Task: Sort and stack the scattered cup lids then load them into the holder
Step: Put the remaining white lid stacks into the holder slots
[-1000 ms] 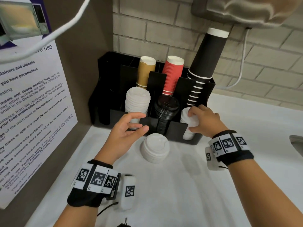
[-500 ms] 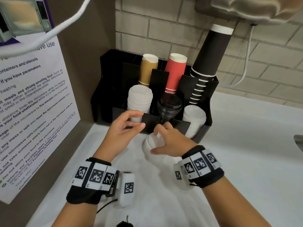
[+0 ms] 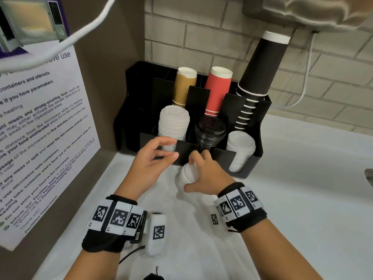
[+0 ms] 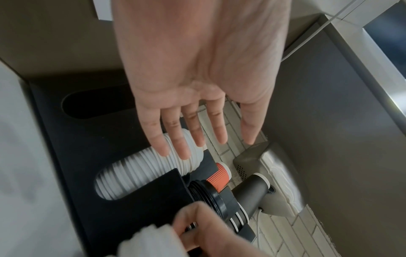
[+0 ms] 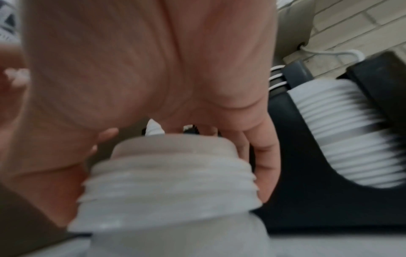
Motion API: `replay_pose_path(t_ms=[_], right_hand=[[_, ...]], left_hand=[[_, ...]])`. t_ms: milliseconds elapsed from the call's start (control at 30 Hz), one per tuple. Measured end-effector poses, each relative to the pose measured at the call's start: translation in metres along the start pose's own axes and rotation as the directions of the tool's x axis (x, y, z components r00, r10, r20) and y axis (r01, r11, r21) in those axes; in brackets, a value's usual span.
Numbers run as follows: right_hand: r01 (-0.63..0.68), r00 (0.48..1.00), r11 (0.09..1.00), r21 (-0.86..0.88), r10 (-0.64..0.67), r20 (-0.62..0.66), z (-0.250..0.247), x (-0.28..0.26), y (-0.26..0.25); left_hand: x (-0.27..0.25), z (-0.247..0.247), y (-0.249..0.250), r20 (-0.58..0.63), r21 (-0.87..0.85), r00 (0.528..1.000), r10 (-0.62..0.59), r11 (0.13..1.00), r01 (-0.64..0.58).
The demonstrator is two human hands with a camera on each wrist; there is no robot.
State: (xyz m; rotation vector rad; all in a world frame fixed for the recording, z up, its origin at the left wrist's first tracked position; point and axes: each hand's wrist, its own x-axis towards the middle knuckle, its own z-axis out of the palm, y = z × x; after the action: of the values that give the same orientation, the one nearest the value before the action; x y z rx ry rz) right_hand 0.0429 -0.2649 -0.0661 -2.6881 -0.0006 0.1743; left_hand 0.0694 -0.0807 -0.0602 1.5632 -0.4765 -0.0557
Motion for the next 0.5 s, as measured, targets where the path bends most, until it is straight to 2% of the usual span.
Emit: replay_pose_path(t_ms=[133, 233, 333, 500], right_hand=[[0.043, 0.993, 0.985, 0.167, -0.024, -0.119, -0.017, -0.01, -0.002], [0.145, 0.97, 0.902, 0.407, -0.049, -0.238, -0.03, -0.021, -0.007], [0.194, 0.974, 0.768, 0.61, -0.076, -0.214, -0.035, -0.033, -0.016], [0.179, 0.983, 0.679, 0.712, -0.101, -0.151, -0.038, -0.044, -0.015]], left_hand=[[-0.001, 0.002, 0.001, 0.02, -0.003, 1.0, -0.02, 1.0, 0.02], [-0.004, 0.005, 0.0, 0.16, -0.027, 0.985, -0.06, 0.998, 0.065], [-0.007, 0.015, -0.001, 0.287, -0.062, 0.956, -0.057, 0.995, 0.078], [-0.007, 0.022, 0.0, 0.304, -0.126, 0.95, -0.067, 0.986, 0.109]])
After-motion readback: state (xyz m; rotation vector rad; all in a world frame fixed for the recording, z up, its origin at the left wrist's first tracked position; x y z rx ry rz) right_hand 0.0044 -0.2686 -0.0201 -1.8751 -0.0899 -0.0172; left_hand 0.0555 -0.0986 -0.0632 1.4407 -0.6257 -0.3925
